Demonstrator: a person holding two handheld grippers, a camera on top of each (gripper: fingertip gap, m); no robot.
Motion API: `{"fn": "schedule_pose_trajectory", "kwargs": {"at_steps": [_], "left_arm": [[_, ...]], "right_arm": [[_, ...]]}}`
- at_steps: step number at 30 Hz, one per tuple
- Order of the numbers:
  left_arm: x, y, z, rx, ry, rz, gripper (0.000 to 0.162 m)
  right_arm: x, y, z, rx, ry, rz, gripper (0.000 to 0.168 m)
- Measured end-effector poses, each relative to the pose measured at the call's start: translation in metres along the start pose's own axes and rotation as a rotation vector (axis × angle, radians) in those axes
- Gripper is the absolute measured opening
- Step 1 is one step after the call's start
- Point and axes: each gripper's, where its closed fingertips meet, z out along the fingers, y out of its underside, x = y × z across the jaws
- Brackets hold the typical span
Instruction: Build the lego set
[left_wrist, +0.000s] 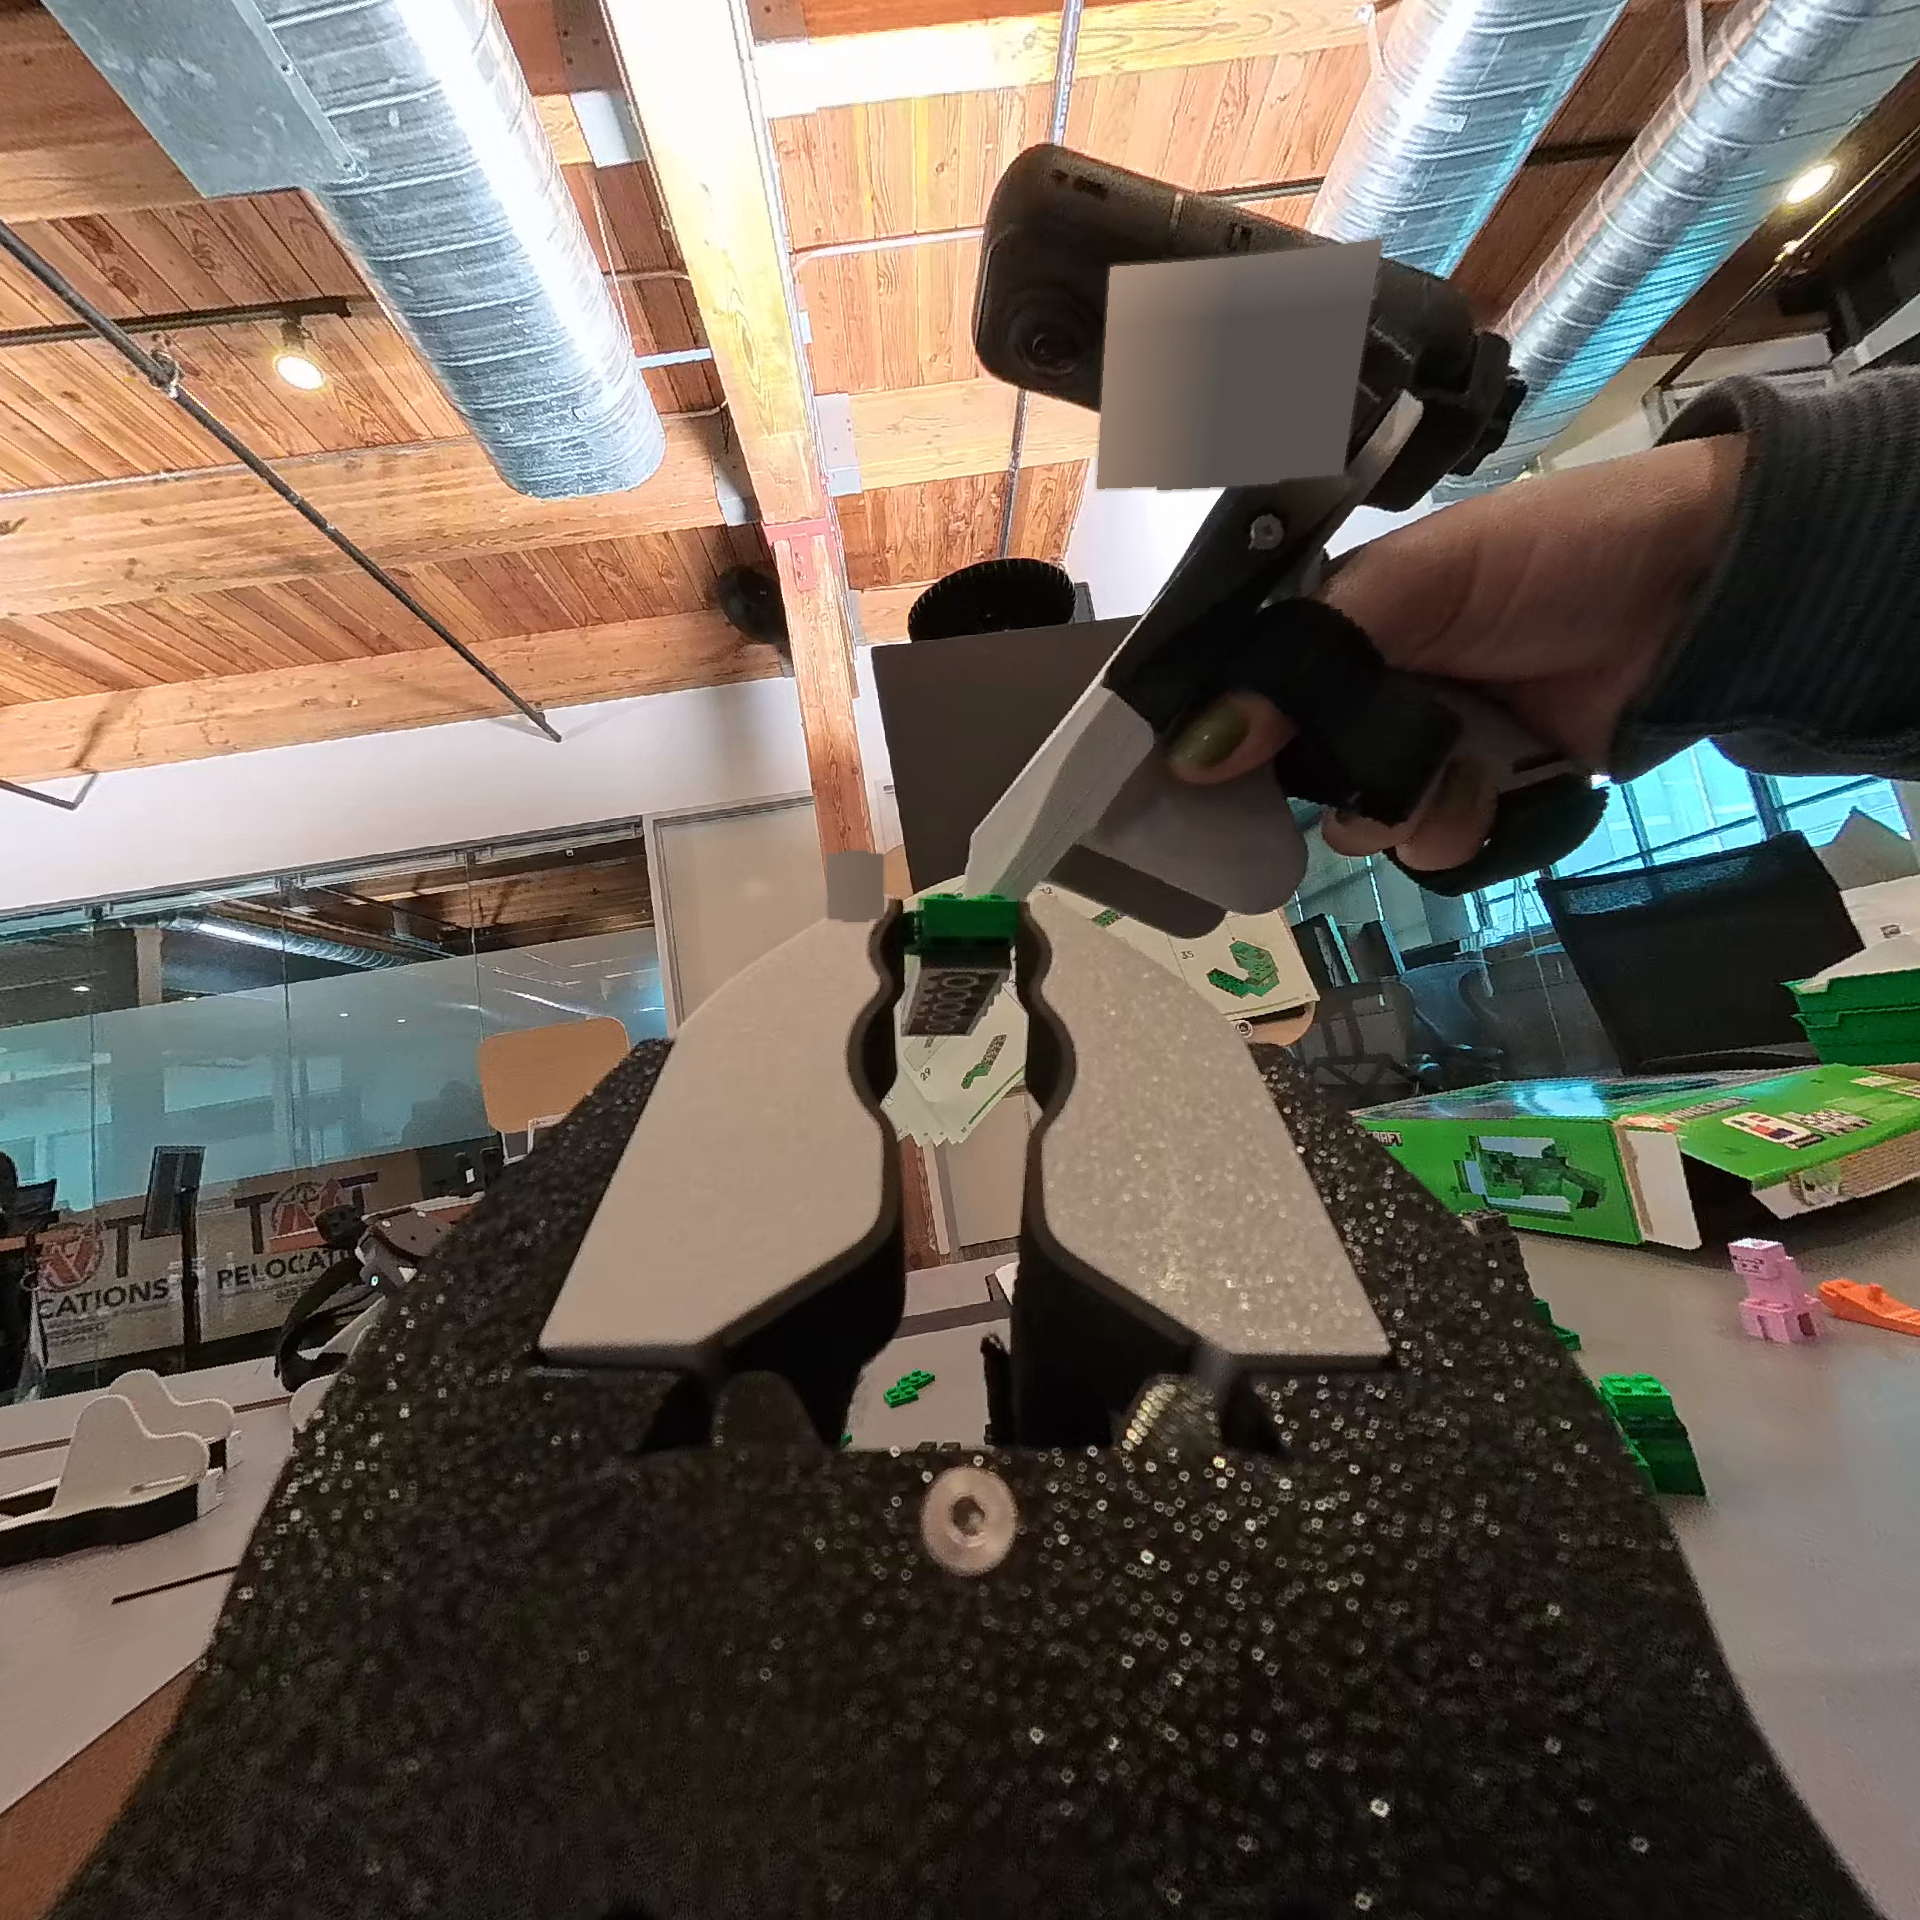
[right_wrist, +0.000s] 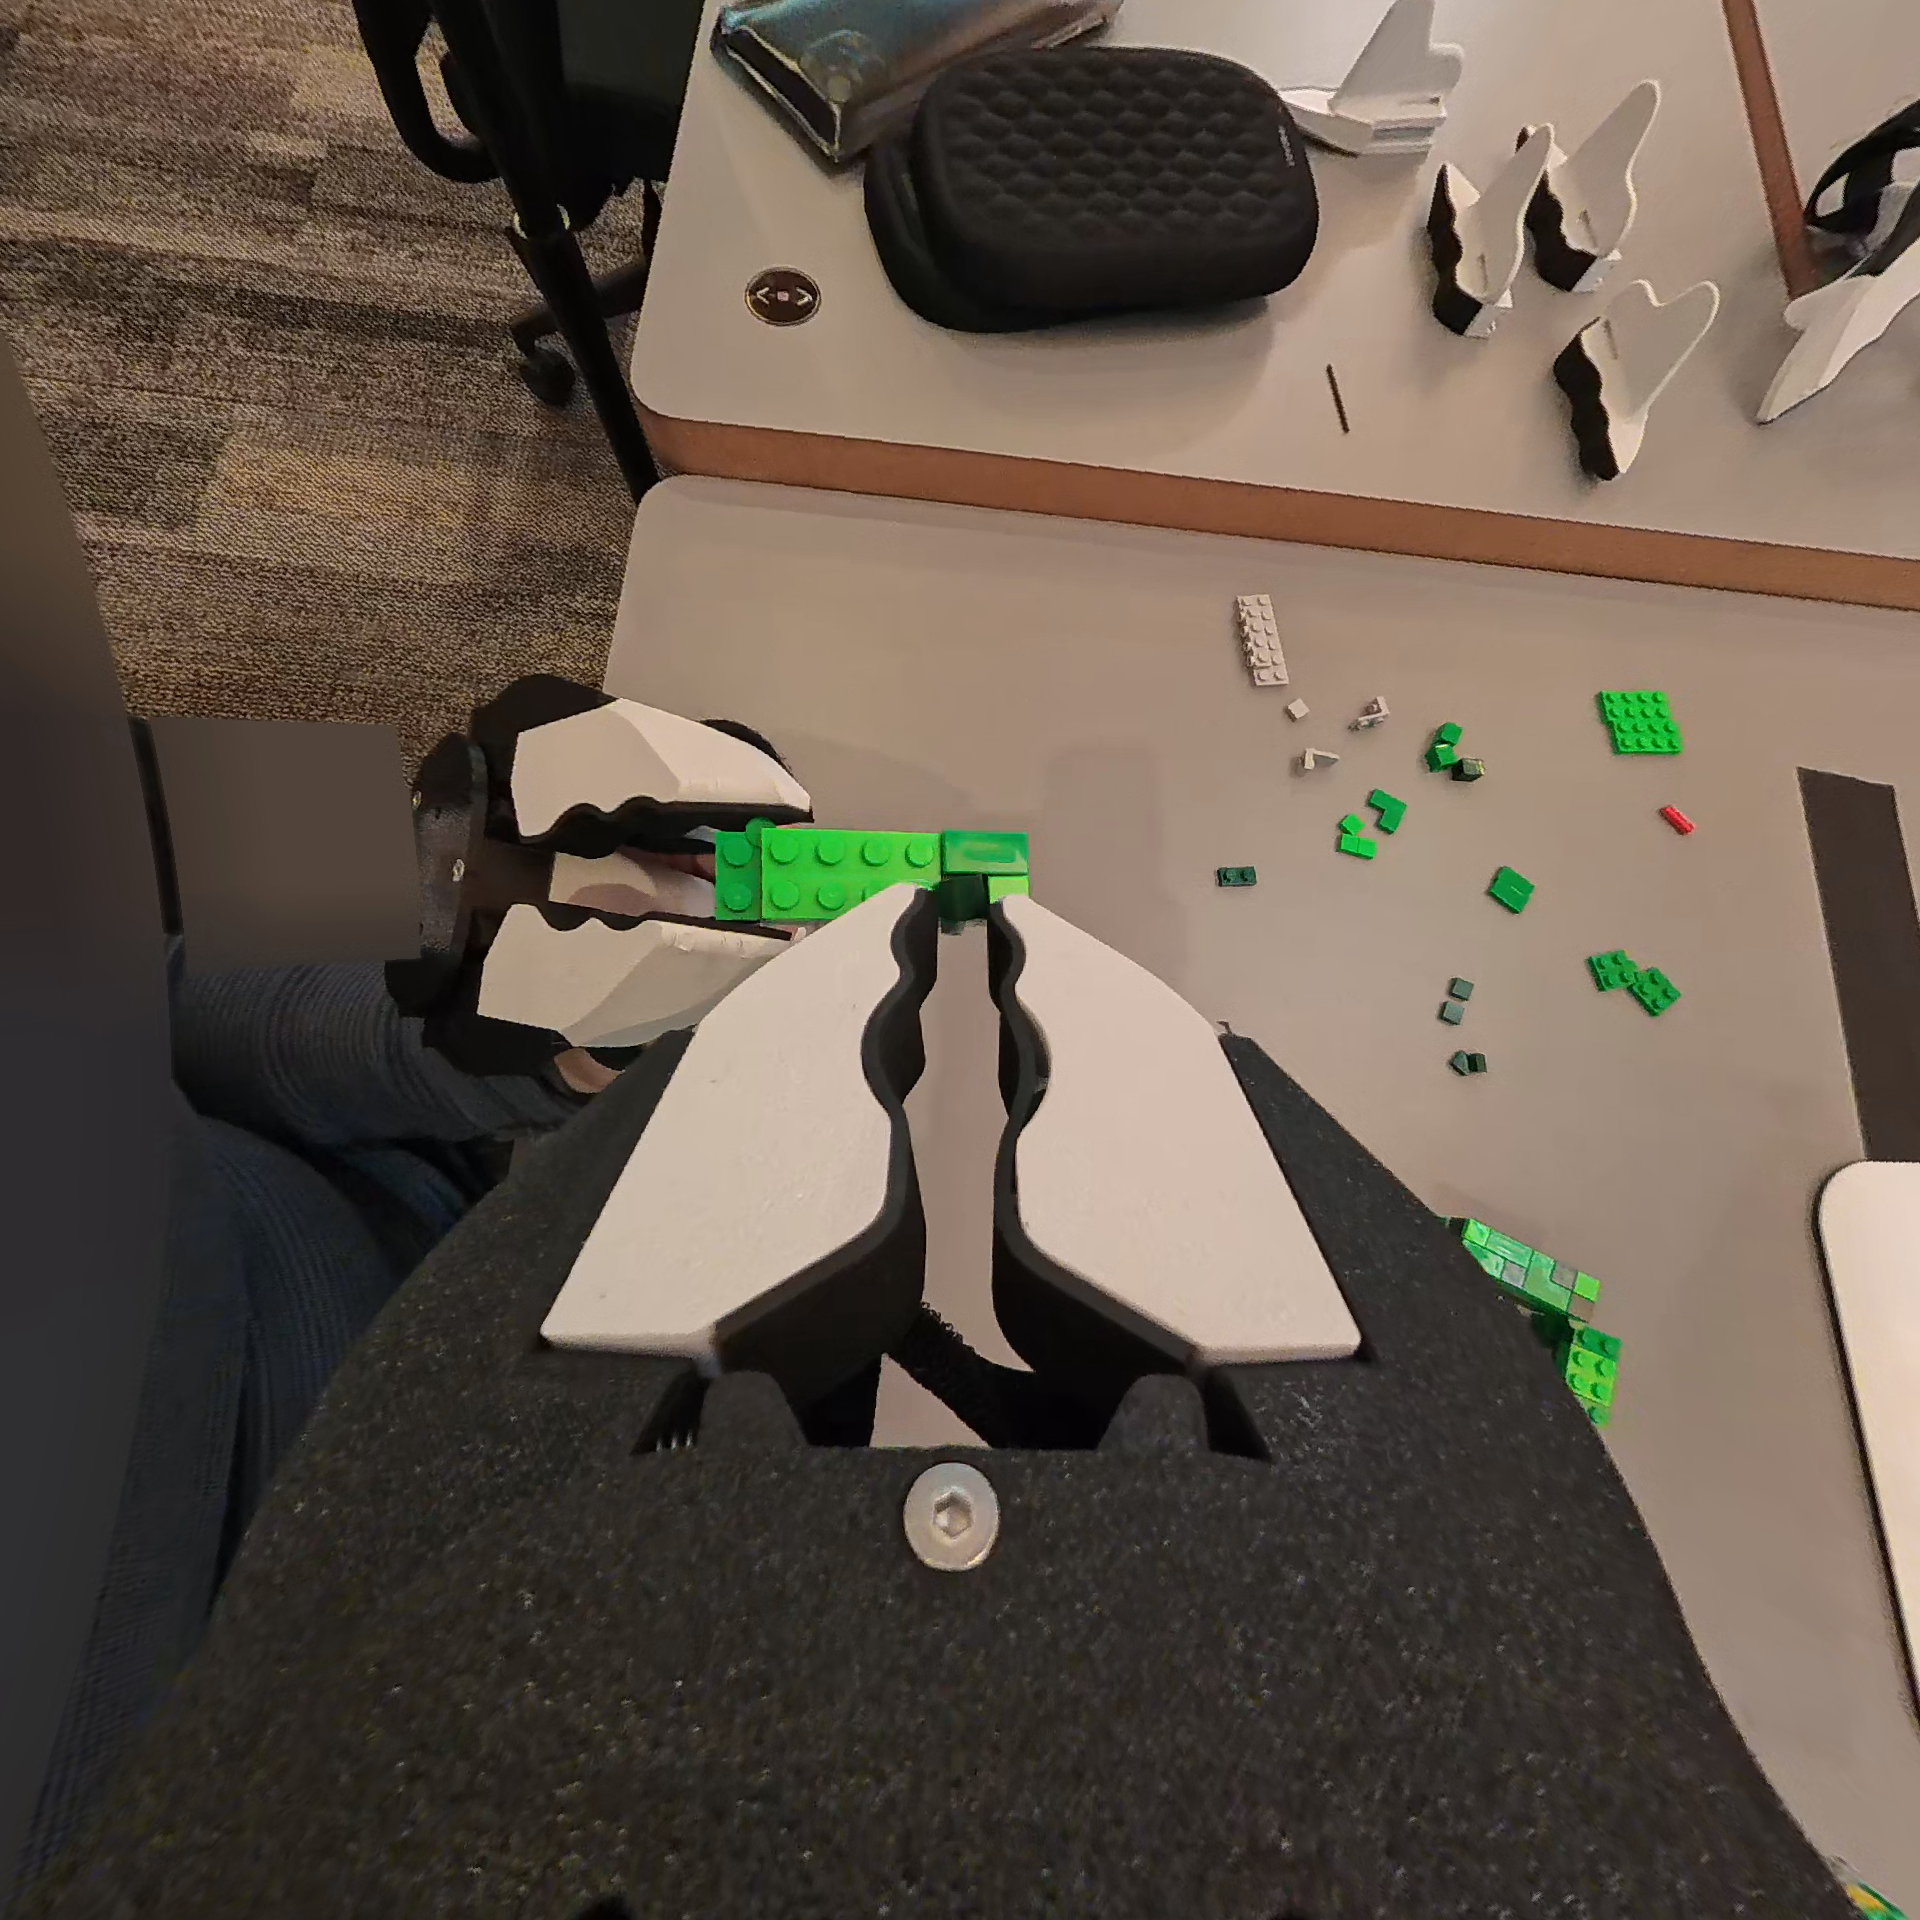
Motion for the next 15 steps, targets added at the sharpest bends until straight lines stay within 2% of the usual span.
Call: {"fn": "schedule_pose_trajectory", "kwargs": {"at_steps": [9, 12, 15], "left_arm": [[-0.001, 0.000, 0.000, 0.001, 0.011, -0.032, 0.020], [-0.005, 0.000, 0.001, 0.004, 0.028, -0.143, 0.020], [-0.012, -0.001, 0.005, -0.002, 0.054, -0.356, 0.019]], "right_arm": [[0.000, -0.005, -0.006, 0.040, 0.018, -0.041, 0.015], [-0.002, -0.012, -0.014, 0.133, 0.051, -0.189, 0.026], [-0.007, -0.014, -0.024, 0.232, 0.160, -0.462, 0.030]]}}
